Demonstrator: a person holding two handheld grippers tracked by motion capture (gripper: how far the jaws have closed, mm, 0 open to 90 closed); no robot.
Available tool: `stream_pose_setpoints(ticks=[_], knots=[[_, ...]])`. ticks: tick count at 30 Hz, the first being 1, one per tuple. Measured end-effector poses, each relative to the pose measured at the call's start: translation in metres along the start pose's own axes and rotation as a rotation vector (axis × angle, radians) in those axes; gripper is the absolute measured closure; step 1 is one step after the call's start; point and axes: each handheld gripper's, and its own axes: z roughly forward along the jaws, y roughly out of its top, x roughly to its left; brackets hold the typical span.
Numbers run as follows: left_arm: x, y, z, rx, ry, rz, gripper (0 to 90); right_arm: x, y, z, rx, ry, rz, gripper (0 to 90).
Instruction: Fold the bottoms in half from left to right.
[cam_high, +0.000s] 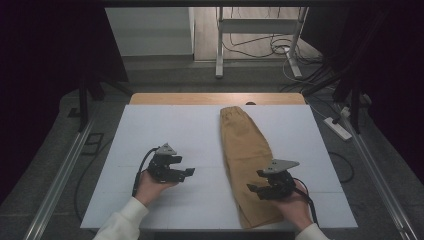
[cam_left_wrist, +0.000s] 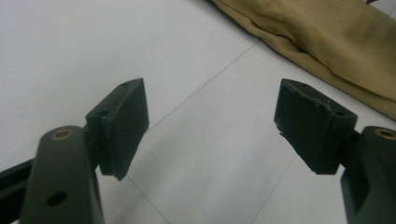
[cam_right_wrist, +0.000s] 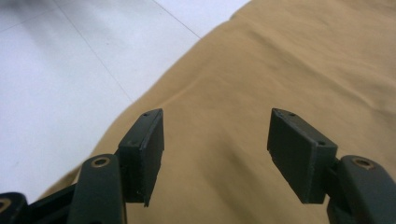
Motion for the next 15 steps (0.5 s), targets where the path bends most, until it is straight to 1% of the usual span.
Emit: stream_pose_setpoints(ticks=[11, 15], knots=[[0.0, -0.002, 0.0, 0.002, -0.006, 0.004, 25.2, 0.015, 0.023, 0.032, 0.054, 0.007, -0.052, 30.7], [-0.001, -0.002, 0.0, 0.002, -0.008, 0.007, 25.2, 0.018, 0.03, 0.044, 0.079, -0.007, -0.057, 28.5]])
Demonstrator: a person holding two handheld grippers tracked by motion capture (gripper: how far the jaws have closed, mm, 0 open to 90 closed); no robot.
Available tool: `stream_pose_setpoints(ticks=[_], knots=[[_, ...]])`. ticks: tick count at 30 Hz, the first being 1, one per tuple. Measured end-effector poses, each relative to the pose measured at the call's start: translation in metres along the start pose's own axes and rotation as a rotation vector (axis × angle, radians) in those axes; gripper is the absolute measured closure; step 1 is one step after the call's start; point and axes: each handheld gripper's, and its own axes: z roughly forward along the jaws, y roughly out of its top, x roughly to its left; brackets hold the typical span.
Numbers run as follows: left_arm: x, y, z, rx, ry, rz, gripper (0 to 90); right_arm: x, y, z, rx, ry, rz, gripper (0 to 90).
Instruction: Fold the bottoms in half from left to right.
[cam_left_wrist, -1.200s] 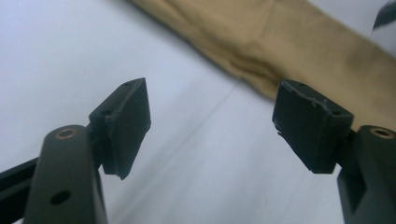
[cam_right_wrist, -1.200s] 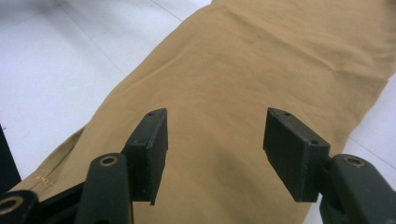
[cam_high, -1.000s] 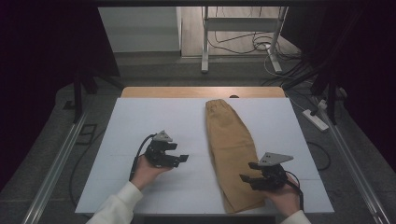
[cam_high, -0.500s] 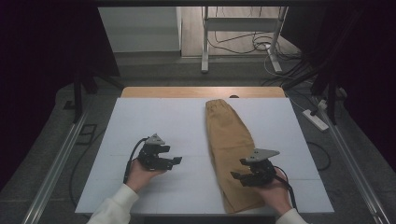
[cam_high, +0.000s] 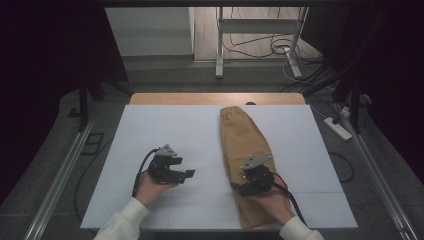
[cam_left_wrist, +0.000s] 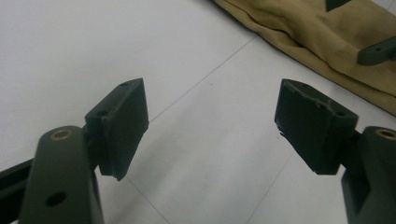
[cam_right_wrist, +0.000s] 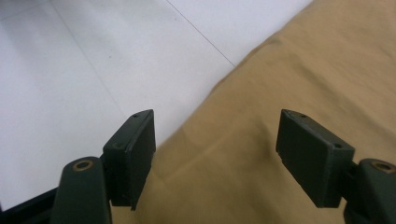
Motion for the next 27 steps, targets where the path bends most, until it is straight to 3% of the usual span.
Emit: stream_pose_setpoints(ticks=[14, 19, 23, 27], knots=[[0.003, -0.001, -0.002, -0.01, 0.01, -0.011, 25.1, 0.005, 0.012, 0.027, 0.066, -0.043, -0.034, 26.4], [0.004, -0.001, -0.003, -0.01, 0.019, -0.008, 25.1, 0.007, 0.01, 0.031, 0.107, -0.088, -0.068, 27.6], [0.006, -0.002, -0.003, -0.013, 0.021, -0.015, 25.1, 0.006, 0.01, 0.03, 0.111, -0.098, -0.074, 33.2], [0.006, -0.002, -0.004, -0.016, 0.021, -0.016, 25.2, 0.003, 0.01, 0.029, 0.116, -0.081, -0.036, 43.0]])
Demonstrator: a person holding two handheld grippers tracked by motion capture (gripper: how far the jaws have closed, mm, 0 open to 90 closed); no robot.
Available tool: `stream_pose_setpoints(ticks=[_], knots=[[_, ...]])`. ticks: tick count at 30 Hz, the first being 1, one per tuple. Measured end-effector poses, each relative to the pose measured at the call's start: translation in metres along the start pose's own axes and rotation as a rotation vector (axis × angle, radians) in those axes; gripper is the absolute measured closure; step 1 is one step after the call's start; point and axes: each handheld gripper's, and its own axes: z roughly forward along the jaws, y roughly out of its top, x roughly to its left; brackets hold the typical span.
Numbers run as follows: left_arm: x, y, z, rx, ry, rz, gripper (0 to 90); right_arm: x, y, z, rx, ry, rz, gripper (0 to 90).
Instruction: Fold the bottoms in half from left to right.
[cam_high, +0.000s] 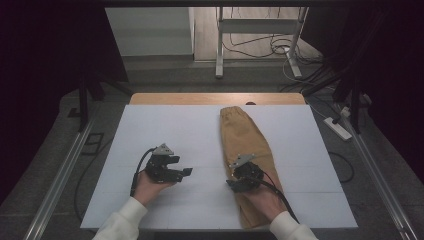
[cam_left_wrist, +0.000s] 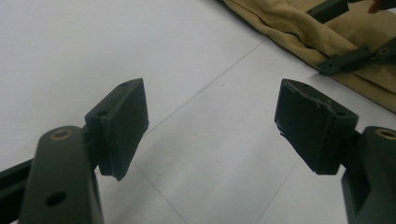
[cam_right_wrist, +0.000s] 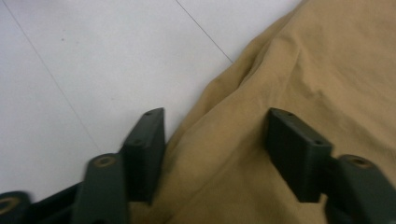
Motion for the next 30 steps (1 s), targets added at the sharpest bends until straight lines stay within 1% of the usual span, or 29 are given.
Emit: stream_pose_setpoints(ticks=[3, 5, 11, 15, 19, 24, 27, 30], knots=[[0.0, 0.0, 0.0, 0.004, 0.002, 0.005, 25.3, -0.004, -0.001, -0.001, 0.011, 0.019, 0.025, 51.1], [0.0, 0.0, 0.0, 0.002, 0.001, 0.003, 25.4, -0.006, -0.001, -0.002, 0.015, 0.034, 0.033, 56.4], [0.001, -0.001, -0.001, -0.002, 0.001, -0.003, 25.3, -0.009, -0.001, -0.004, 0.03, 0.028, 0.029, 71.8], [0.001, -0.001, 0.0, 0.004, -0.001, -0.001, 25.5, -0.012, -0.002, -0.005, 0.036, 0.045, 0.044, 80.2], [0.001, -0.001, 0.0, 0.003, -0.003, -0.002, 25.4, -0.014, -0.003, -0.006, 0.035, 0.054, 0.062, 82.8], [0.002, -0.001, 0.0, 0.002, -0.003, -0.007, 25.4, -0.013, -0.002, -0.007, 0.033, 0.049, 0.053, 84.2], [0.003, -0.001, 0.0, 0.001, -0.004, -0.008, 25.4, -0.013, -0.001, -0.008, 0.02, 0.045, 0.048, 84.8], [0.003, -0.001, 0.0, 0.002, -0.006, -0.009, 25.5, -0.013, -0.001, -0.009, 0.011, 0.053, 0.049, 84.9]])
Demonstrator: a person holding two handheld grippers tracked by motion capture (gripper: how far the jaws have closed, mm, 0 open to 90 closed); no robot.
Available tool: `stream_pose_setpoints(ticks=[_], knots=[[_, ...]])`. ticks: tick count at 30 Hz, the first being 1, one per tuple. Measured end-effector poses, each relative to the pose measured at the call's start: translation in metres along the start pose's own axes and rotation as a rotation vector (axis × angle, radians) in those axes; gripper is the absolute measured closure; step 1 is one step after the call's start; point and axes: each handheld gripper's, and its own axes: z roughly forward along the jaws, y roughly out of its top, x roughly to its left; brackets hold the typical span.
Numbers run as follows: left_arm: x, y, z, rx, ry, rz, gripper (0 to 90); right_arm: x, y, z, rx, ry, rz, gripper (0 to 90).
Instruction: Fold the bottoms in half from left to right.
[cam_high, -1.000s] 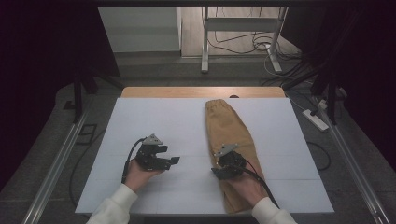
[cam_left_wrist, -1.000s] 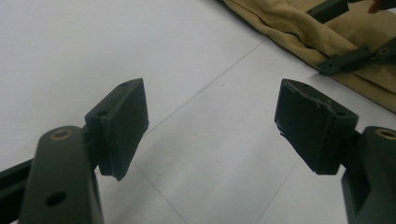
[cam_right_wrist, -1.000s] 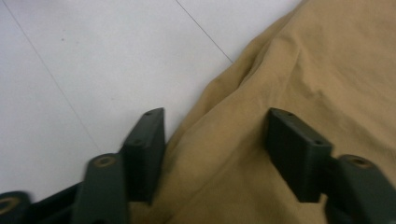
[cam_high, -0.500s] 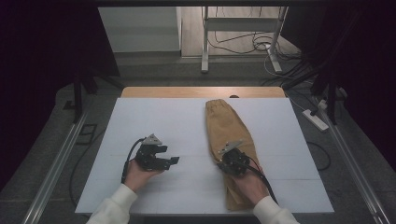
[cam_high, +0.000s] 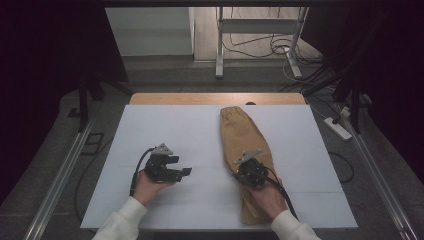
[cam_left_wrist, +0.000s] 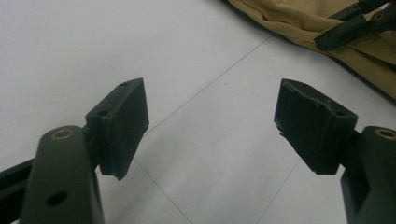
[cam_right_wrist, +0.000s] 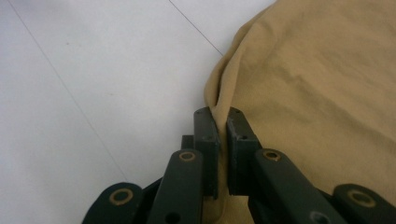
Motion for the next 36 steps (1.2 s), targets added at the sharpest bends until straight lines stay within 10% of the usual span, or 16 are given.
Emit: stream_pose_setpoints(ticks=[36], knots=[[0.005, -0.001, -0.005, -0.008, -0.002, -0.015, 25.2, 0.038, 0.028, 0.017, -0.066, 0.123, -0.098, 85.0]])
